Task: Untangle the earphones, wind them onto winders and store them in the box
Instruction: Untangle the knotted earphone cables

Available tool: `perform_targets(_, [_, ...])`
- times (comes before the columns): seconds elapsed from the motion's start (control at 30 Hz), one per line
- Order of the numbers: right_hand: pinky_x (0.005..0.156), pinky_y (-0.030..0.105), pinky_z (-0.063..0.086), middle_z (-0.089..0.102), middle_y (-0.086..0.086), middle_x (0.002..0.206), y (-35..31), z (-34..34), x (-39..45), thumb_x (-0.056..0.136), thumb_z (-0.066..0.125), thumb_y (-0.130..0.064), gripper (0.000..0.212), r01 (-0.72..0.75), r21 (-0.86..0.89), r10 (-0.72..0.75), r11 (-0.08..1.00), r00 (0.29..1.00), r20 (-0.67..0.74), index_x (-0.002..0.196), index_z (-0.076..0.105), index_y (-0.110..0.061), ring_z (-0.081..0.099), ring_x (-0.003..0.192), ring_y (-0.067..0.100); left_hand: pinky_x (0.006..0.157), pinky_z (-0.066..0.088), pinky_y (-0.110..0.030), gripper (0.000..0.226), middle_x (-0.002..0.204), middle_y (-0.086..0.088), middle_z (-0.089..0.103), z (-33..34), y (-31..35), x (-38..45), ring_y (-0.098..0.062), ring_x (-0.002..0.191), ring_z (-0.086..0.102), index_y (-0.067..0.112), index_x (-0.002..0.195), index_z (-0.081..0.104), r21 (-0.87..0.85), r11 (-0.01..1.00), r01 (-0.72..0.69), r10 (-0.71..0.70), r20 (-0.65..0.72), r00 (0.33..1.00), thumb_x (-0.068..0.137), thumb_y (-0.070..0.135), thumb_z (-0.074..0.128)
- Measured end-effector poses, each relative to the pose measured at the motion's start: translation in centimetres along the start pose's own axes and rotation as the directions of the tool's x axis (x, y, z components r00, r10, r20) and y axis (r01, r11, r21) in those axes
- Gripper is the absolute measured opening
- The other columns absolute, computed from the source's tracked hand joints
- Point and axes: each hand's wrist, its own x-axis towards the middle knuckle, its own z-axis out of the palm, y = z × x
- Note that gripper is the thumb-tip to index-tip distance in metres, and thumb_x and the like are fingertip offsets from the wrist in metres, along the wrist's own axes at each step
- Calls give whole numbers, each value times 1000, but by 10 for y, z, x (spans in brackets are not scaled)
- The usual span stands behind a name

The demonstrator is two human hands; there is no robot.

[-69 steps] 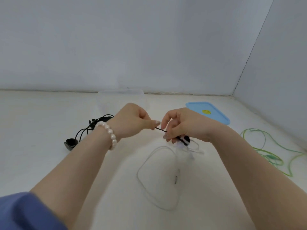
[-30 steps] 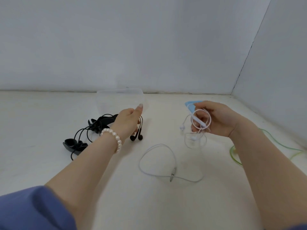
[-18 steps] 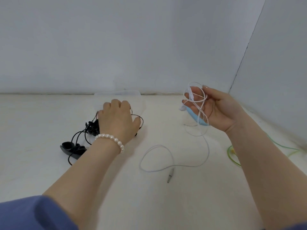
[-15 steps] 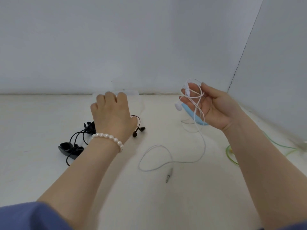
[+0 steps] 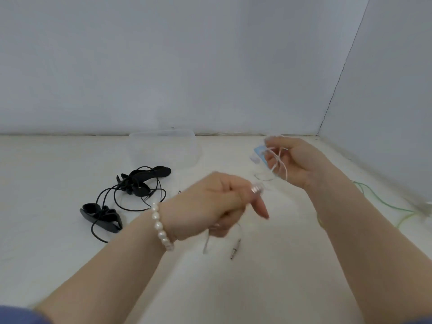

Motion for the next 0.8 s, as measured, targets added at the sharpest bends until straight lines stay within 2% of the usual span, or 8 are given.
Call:
perform_targets(0.1, [36, 15, 37, 54, 6, 62, 1, -15, 1, 81, 63, 2, 22, -41, -538, 3, 842, 998, -70, 73, 48, -12, 47, 37, 8, 36, 22, -12, 36, 28, 4, 26, -18, 9, -4, -5, 26, 13, 14, 61, 66, -144, 987, -72, 50, -152, 987, 88, 32, 49])
perform_targets(0.2, [36, 16, 33, 55, 2, 54, 0, -19, -4, 84, 67, -17, 14, -146, -821, 211, 552, 977, -32, 77, 57, -12, 43, 37, 9, 36, 22, -12, 37, 27, 3, 24, -29, 13, -9, -4, 23, 12, 11, 59, 63, -183, 979, -94, 48, -242, 969, 81, 35, 44])
perform_targets(0.33, [49, 21, 48, 65, 9, 62, -7, -14, -15, 80, 64, -51, 45, -287, -957, 300, 37, 917, -263, 88, 62, -7, 58, 47, 19, 36, 22, -12, 34, 26, 3, 22, -29, 10, -6, -6, 21, 12, 7, 57, 60, -160, 987, -30, -14, -269, 963, 76, 34, 48])
perform_targets(0.43, [70, 30, 46, 64, 13, 87, -16, -2, -25, 80, 50, -66, 71, -239, -946, 56, -217, 965, -257, 103, 59, 0, 60, 76, 29, 35, 21, -13, 35, 27, 2, 22, -25, 8, -2, -7, 23, 12, 7, 59, 60, -119, 992, 35, -65, -256, 965, 77, 34, 48])
perform_targets(0.5, [86, 34, 44, 63, 11, 101, -23, 11, -32, 81, 45, -67, 74, 29, -996, -89, -79, 995, 36, 108, 60, 0, 59, 97, 29, 36, 19, -14, 35, 27, 3, 22, -24, 8, -1, -7, 24, 12, 6, 63, 59, -107, 993, 59, -84, -247, 966, 82, 33, 45])
perform_targets(0.6, [100, 37, 44, 71, -2, 102, -21, 36, -50, 79, 57, -54, 44, 333, -753, 110, 568, 876, 470, 112, 59, -26, 63, 107, 17, 36, 19, -13, 34, 28, 3, 22, -24, 8, -1, -6, 23, 12, 6, 71, 58, -131, 990, 56, -86, -237, 968, 80, 36, 46])
perform_targets(0.7, [88, 38, 53, 59, 0, 56, -8, 27, -42, 78, 59, -25, 32, 210, -722, 365, 659, 751, 551, 110, 59, -22, 66, 64, 22, 33, 21, -10, 31, 26, 6, 23, -33, 9, -2, -3, 19, 14, 10, 73, 59, -308, 950, -43, -44, -270, 962, 80, 36, 44])
perform_targets(0.8, [66, 33, 51, 33, -4, 45, -4, 1, -25, 80, 57, -25, 15, 125, -693, 307, 710, 831, 464, 81, 67, -14, 37, 41, 15, 32, 26, -11, 36, 29, 6, 28, -53, 9, -7, -5, 18, 14, 16, 67, 59, -566, 781, -265, 45, -373, 927, 89, 35, 38])
